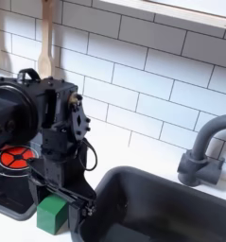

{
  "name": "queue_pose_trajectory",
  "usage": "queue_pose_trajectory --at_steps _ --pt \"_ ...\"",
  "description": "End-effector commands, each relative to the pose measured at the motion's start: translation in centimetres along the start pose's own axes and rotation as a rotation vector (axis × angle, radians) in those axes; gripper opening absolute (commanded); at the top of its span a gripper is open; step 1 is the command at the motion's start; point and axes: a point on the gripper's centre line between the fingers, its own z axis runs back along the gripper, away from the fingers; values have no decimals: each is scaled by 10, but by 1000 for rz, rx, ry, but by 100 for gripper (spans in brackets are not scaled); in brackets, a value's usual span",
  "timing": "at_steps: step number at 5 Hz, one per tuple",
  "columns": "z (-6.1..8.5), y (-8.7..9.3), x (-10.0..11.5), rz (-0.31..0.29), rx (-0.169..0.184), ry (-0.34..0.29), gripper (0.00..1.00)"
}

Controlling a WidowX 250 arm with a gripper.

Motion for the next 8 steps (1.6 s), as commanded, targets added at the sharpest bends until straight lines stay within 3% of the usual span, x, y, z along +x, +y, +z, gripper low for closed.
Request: queue_pose_trajectory --at_steps 1,2,4,6,7,8 --pt "-6 1 1 14 4 19 100" --pt "-4 3 2 25 -8 11 0" --pt "-2 1 -1 15 -11 21 0" --pt "20 7 -17 31 -39 6 0" --pt "44 7 -23 37 -46 -46 0" --pt "54 10 -32 59 -64 -56 0"
